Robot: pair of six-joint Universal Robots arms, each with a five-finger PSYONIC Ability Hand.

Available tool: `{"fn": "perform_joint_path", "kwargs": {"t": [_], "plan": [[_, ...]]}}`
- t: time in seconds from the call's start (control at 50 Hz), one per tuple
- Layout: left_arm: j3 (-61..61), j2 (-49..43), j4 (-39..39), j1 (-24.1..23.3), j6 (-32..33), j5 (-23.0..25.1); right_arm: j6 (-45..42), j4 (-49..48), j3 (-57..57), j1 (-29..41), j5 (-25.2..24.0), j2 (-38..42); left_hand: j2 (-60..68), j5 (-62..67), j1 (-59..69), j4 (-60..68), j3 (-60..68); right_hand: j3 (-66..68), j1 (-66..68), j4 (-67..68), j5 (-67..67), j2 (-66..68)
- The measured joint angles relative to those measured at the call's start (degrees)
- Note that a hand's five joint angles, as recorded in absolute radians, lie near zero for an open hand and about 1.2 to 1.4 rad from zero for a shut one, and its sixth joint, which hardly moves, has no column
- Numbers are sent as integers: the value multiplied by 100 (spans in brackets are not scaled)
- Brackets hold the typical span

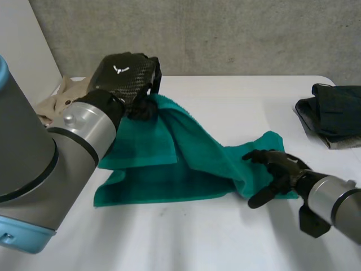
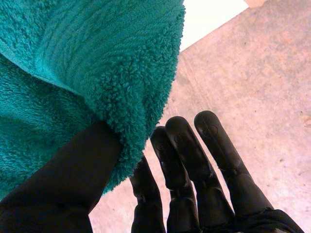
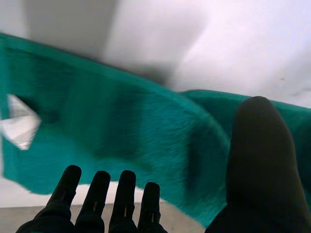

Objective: Fold the laundry.

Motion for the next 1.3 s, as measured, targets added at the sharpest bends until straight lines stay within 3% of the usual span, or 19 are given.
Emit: {"fn": "perform_joint_path", "kwargs": {"t": [0.12,0.18,0.22,0.24,0.3,0.42,0.48,0.58,0.62,0.68,0.78,0.84,0.98,1.06,1.2,1.3], "plan": [[136,28,-83,-21,-122,1,342,-654,47,520,97,238,0,0,0,0,0,0,-1,0,0,0],[155,56,-118,-57,-214,0,456,-1147,-101,903,435,572,0,0,0,0,0,343,196,303,282,73],[140,69,-128,-77,-268,-3,474,-1394,-210,1079,745,763,0,0,0,-1,0,1366,1166,1311,1253,1047],[123,76,-134,-88,-302,-5,475,-1546,-285,1176,989,884,0,0,0,-1,0,2561,2410,2417,2334,2295],[64,105,-161,-102,-368,-10,438,-1850,-481,1317,1613,1102,0,0,0,0,0,4428,4359,4364,4256,4292],[-161,294,-279,-33,-410,-14,-140,-2100,-752,1234,2269,1007,0,0,0,0,0,5037,4542,5017,4742,4703],[-258,387,-320,31,-404,-11,-631,-2086,-803,1090,2249,750,0,0,0,0,0,5037,4542,5018,4742,4703],[-565,687,-390,435,-379,47,-2706,-1573,-1052,454,1678,-191,0,0,0,15,3,5046,4542,5039,4742,4705],[-724,783,-442,616,-371,114,-3821,-953,-1336,198,1380,-581,0,0,0,19,3,5047,4542,5040,4740,4705],[-903,792,-501,744,-366,233,-4658,-94,-1724,29,1127,-830,1,0,0,20,3,5047,4542,5041,4742,4705],[-1114,490,-506,790,-351,391,-5042,878,-2146,1,953,-782,5,0,0,20,4,5049,4542,5040,4770,4705],[-1112,-125,-443,782,-280,456,-5147,1342,-2438,92,942,-305,6,0,0,20,4,5061,4542,5041,4823,4705],[-236,-1506,-44,775,167,455,-5308,1448,-3065,304,1141,925,7,0,0,22,5,5061,4542,5042,4823,4705],[578,-2002,276,791,441,445,-5334,1205,-3789,392,1435,1565,8,0,0,22,6,5061,4542,5041,4823,4705],[2363,-2426,1145,818,793,442,-5330,-222,-5157,428,1817,2125,11,0,0,22,10,5062,4542,5042,4823,4708],[3148,-2282,2492,863,863,427,-5337,-2617,-5401,422,1869,1892,12,0,0,23,14,5063,4542,5042,4823,4708]]}}
